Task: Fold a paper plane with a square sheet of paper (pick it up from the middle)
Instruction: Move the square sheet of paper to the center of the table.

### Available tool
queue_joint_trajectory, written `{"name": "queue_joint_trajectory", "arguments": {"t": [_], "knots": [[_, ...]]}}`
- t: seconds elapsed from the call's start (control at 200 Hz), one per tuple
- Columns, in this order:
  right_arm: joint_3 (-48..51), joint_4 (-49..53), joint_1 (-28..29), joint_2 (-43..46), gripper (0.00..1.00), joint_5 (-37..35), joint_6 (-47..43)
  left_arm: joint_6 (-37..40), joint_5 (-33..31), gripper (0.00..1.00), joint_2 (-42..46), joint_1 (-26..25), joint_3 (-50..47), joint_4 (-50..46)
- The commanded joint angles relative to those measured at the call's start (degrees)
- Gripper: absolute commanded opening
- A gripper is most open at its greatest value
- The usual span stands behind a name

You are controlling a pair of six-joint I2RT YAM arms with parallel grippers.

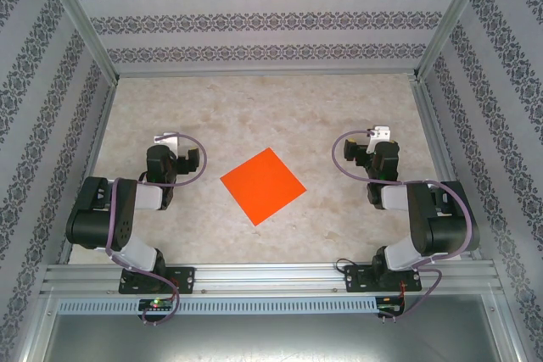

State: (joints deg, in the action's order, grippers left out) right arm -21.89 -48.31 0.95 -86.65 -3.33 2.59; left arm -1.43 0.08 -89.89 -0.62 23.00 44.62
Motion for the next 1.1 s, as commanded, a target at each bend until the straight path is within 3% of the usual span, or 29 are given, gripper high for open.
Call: {"name": "queue_joint_trajectory", "arguments": {"t": [0.0,0.085,0.29,0.39,0.445,0.59,0.739,0.844,1.094], "knots": [[-0.2,-2.3,-0.3,0.6,0.98,1.4,-0.5,1.3,1.2,1.0,0.5,0.7,0.8,2.8],[-0.2,-1.1,-0.3,2.8,0.98,1.7,-0.5,1.3,0.8,1.0,3.1,0.6,1.5,-0.2],[-1.5,11.8,-0.3,14.0,0.98,4.5,-0.8,-4.1,-2.7,1.0,14.2,0.5,7.9,-21.2],[-4.7,20.8,-0.3,19.2,0.98,9.1,2.8,-10.5,-1.2,1.0,17.8,0.4,12.4,-31.8],[-8.7,29.4,-0.3,21.4,0.98,15.0,2.8,-14.2,0.3,1.0,18.8,0.4,15.9,-39.6],[-15.8,43.4,0.3,25.1,0.98,26.1,5.0,-23.3,8.2,1.0,19.9,-1.1,22.5,-55.3],[-22.4,56.9,2.2,26.7,0.98,33.0,5.9,-29.5,9.7,1.0,21.5,-8.9,23.4,-62.2],[-26.1,64.3,4.8,26.8,0.98,36.6,5.4,-32.5,6.1,1.0,23.6,-15.6,22.4,-64.5],[-30.0,72.6,13.6,26.2,0.98,36.3,4.9,-40.6,-0.8,1.0,23.4,-27.9,22.3,-68.1]]}}
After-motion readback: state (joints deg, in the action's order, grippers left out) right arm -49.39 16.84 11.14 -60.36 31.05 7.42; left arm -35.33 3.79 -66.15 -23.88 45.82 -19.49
